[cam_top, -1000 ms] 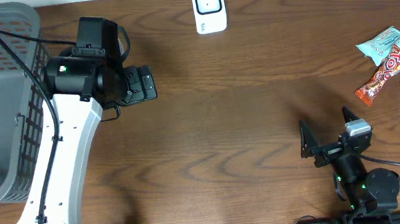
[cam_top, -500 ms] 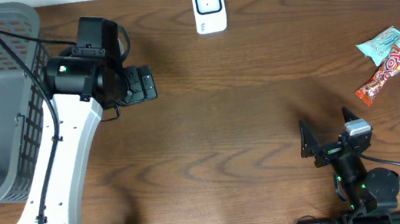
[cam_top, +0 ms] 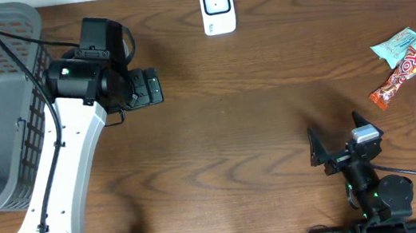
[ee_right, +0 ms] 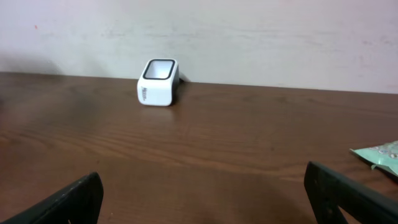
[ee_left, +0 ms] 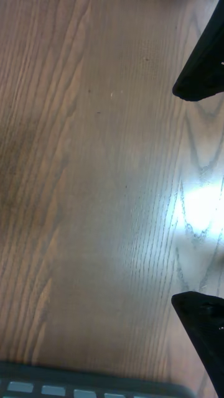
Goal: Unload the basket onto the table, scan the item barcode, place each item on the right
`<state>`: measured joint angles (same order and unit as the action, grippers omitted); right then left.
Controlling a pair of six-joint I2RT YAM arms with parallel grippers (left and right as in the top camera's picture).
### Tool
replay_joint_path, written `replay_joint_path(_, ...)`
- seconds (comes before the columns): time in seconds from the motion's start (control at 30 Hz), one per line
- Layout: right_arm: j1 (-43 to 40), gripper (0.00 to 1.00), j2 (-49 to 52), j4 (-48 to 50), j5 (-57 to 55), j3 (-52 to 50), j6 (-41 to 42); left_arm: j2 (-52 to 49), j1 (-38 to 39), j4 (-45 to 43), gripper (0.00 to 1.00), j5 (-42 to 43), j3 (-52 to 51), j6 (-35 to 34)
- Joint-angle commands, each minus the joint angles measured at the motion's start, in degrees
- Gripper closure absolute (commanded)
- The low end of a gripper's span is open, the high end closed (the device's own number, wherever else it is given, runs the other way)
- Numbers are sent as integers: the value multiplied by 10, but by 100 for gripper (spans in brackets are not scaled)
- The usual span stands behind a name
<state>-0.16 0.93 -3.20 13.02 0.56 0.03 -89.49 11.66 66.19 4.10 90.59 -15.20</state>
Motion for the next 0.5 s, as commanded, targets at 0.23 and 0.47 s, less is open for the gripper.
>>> replay_joint_path(0.23,-7,1,-7,-9,-53,-2,33,-1,-2,2,2,-5,-3,-3)
replay_joint_path(0.47,-6,1,-7,-11,-71,-2,35,-1,-2,2,2,-5,-3,-3)
